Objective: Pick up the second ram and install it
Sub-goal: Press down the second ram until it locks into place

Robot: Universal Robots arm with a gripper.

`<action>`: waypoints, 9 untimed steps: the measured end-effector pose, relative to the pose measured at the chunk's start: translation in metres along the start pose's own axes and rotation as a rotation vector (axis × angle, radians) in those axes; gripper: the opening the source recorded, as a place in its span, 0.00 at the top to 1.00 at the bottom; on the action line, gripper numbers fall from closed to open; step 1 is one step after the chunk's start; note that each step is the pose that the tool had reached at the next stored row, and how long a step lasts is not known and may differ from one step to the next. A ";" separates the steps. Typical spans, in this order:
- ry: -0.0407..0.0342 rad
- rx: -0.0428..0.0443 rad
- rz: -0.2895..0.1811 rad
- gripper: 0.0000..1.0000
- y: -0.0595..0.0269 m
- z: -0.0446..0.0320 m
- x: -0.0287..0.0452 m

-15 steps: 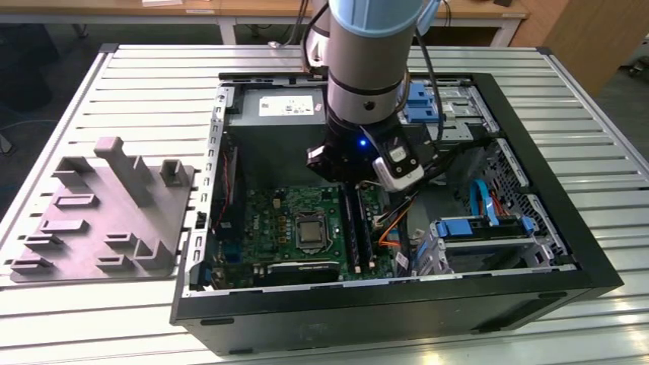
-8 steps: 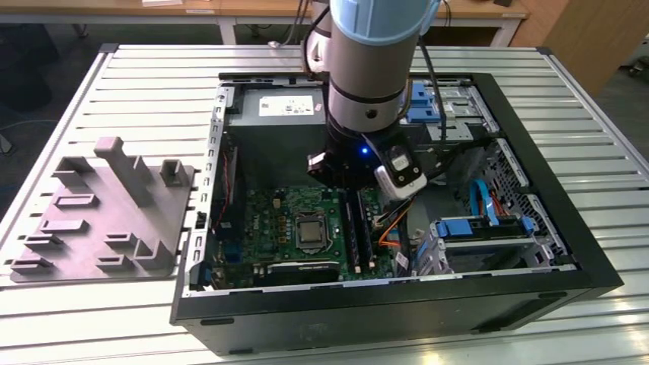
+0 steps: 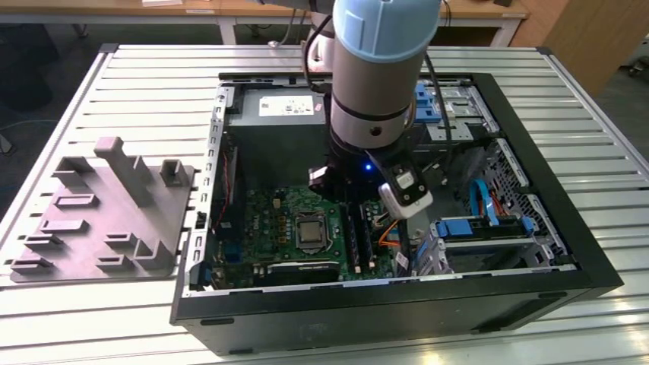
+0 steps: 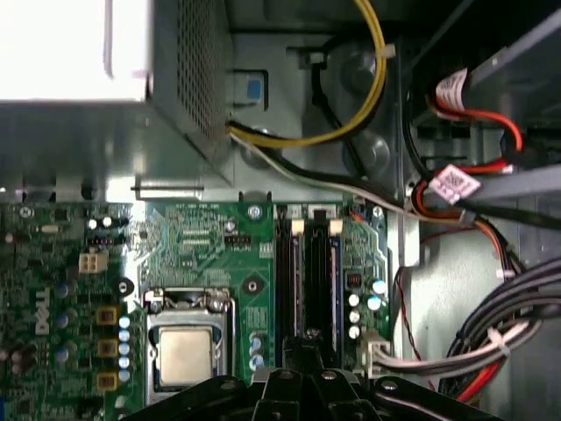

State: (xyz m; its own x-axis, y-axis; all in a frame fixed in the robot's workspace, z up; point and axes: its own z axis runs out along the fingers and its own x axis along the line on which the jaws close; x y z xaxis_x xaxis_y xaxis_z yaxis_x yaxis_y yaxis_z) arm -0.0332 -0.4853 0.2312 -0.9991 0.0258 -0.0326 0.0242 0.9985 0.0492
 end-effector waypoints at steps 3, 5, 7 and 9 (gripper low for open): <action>0.0000 -0.0001 0.000 0.90 -0.0055 -0.0003 -0.0002; 0.0000 -0.0002 0.000 0.90 -0.0093 -0.0004 -0.0003; 0.0000 -0.0001 0.000 0.90 -0.0133 -0.0006 -0.0004; 0.0000 -0.0002 0.000 0.90 -0.0174 -0.0008 -0.0005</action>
State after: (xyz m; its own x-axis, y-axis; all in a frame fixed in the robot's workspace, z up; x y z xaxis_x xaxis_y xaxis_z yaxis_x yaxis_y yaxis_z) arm -0.0332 -0.5027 0.2311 -0.9991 0.0258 -0.0326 0.0241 0.9985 0.0494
